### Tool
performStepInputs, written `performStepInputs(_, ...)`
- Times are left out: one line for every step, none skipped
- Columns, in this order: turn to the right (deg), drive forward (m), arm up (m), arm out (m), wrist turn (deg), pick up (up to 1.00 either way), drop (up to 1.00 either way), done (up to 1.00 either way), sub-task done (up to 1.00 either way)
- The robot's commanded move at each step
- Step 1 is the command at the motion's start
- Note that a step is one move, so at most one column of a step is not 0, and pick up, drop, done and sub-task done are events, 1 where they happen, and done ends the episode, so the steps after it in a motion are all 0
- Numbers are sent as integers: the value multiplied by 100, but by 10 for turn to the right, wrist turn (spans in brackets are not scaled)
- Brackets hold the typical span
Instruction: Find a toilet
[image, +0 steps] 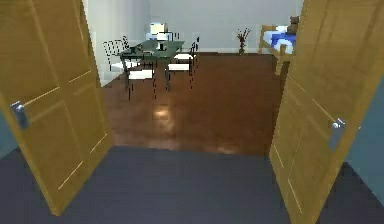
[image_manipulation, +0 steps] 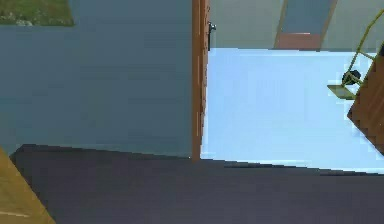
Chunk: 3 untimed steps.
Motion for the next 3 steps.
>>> performStepInputs(0, 60, 0, 0, 0, 0, 0, 0, 0)
performStepInputs(60, 0, 0, 0, 0, 0, 0, 0, 0)
performStepInputs(0, 100, 0, 0, 0, 0, 0, 0, 0)
